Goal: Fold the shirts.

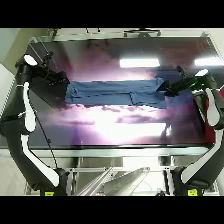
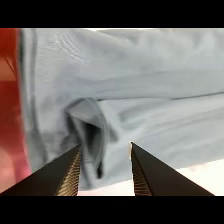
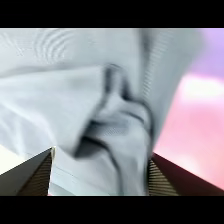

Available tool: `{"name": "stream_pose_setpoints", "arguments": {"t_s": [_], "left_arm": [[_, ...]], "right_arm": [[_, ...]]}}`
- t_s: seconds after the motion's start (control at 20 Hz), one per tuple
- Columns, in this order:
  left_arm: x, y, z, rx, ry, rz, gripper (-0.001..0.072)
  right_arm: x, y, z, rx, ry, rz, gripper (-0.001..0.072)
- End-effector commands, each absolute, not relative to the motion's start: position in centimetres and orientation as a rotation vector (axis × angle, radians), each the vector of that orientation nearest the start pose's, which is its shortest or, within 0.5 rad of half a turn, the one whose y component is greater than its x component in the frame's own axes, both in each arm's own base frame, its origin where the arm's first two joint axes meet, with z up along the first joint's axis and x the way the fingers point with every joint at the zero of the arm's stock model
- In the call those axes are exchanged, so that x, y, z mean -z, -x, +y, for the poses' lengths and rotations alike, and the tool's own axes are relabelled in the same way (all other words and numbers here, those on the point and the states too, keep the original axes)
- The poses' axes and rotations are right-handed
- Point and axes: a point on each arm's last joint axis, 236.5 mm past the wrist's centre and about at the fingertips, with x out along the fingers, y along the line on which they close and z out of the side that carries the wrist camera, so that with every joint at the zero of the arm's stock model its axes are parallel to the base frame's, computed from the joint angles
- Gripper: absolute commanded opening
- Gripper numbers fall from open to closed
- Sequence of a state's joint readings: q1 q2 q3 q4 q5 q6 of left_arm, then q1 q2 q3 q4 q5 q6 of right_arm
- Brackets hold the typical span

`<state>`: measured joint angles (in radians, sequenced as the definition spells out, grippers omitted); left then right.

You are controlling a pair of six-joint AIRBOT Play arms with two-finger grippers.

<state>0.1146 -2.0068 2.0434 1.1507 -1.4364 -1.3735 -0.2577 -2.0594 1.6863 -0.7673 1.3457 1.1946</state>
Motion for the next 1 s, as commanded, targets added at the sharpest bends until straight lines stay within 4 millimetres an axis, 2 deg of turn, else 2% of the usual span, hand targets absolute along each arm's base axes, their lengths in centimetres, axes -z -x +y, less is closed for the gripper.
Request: {"name": "stream_pose_setpoints", "arguments": {"t_s": [0.0, 0.05, 0.1, 0.15, 0.2, 0.35, 0.4, 0.55, 0.7, 0.8, 0.95], "left_arm": [[1.5, -53.0, -6.9, 0.407, 0.245, 1.330, 0.0335], [1.1, -52.9, -9.2, 0.455, 0.253, 1.321, 0.0333], [0.8, -53.1, -11.1, 0.487, 0.248, 1.302, 0.0221], [0.7, -53.6, -12.6, 0.499, 0.226, 1.274, 0.0059], [0.7, -54.1, -14.3, 0.514, 0.210, 1.244, 0.0020], [1.3, -55.3, -20.4, 0.575, 0.196, 1.160, 0.0029], [2.1, -55.3, -22.7, 0.604, 0.207, 1.151, 0.0029], [6.1, -54.1, -29.4, 0.681, 0.255, 1.174, 0.0027], [8.8, -52.3, -34.8, 0.744, 0.340, 1.200, 0.0027], [9.0, -51.8, -37.1, 0.770, 0.398, 1.196, 0.0026], [8.4, -51.7, -38.6, 0.787, 0.443, 1.173, 0.0018]], "right_arm": [[11.2, -50.0, 6.3, -0.542, -0.723, 1.372, 0.0452], [11.0, -50.2, 6.7, -0.566, -0.704, 1.355, 0.0220], [10.4, -50.5, 7.0, -0.584, -0.712, 1.337, 0.0071], [9.5, -50.9, 7.2, -0.607, -0.722, 1.314, 0.0017], [8.7, -51.2, 7.3, -0.620, -0.720, 1.300, 0.0017], [5.0, -51.5, 7.5, -0.663, -0.690, 1.274, 0.0016], [3.5, -51.5, 7.6, -0.679, -0.673, 1.260, 0.0016], [-1.6, -51.2, 7.8, -0.711, -0.623, 1.206, 0.0016], [-5.6, -50.4, 8.1, -0.728, -0.588, 1.163, 0.0016], [-7.6, -49.7, 8.2, -0.743, -0.560, 1.140, 0.0016], [-10.0, -49.4, 8.3, -0.747, -0.532, 1.102, 0.0016]]}}
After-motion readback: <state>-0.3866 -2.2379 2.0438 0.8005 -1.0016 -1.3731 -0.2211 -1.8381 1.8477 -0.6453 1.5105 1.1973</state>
